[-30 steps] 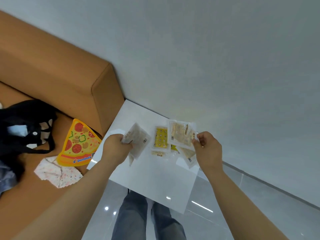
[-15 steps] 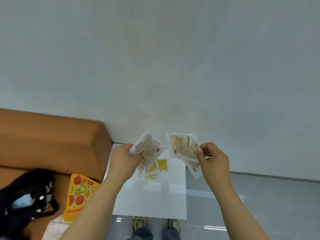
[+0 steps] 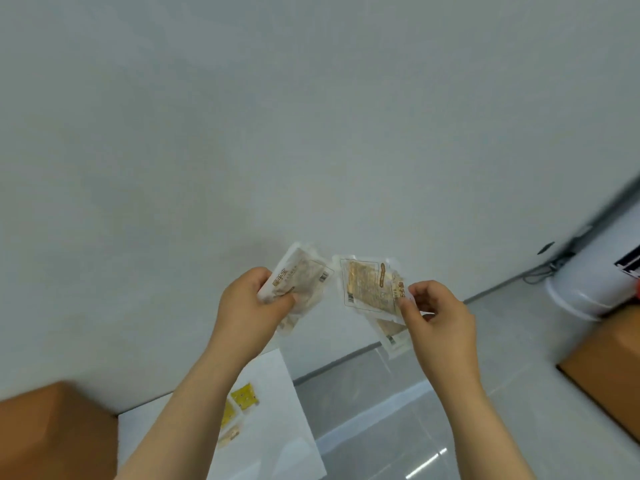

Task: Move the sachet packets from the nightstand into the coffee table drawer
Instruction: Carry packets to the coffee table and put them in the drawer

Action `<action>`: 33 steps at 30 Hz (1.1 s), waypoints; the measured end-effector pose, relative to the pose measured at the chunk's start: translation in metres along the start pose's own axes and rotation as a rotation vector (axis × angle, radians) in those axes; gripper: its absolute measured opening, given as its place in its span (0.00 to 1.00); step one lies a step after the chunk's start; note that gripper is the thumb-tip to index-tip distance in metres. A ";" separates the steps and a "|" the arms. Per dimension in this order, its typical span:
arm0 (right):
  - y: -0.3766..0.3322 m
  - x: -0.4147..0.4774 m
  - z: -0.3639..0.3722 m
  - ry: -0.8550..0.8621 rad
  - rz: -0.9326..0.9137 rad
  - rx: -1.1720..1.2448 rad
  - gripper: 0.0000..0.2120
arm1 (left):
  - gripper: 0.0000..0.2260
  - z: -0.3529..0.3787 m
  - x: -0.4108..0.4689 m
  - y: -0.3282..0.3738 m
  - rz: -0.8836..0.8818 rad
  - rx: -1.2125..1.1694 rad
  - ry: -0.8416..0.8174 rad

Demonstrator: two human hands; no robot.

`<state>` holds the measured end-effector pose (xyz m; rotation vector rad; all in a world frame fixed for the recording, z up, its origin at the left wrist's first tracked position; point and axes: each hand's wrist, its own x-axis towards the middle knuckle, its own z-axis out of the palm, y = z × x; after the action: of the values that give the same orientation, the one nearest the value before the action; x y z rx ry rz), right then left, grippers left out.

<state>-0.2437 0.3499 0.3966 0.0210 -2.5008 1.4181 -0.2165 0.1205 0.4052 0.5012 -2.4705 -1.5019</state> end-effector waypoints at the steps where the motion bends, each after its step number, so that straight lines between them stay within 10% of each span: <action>1: 0.001 0.001 -0.016 0.037 0.000 0.004 0.07 | 0.05 0.009 -0.003 0.015 0.027 -0.021 -0.013; 19: 0.105 -0.053 -0.365 0.503 0.106 -0.136 0.07 | 0.07 0.263 -0.146 0.228 0.335 -0.109 -0.449; 33: 0.209 -0.124 -0.497 0.740 0.555 -0.401 0.06 | 0.07 0.476 -0.213 0.290 0.614 0.111 -1.035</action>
<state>-0.0436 0.8637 0.4335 -1.1237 -2.1400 0.7997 -0.2375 0.7154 0.4431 -1.2300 -2.9126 -1.5292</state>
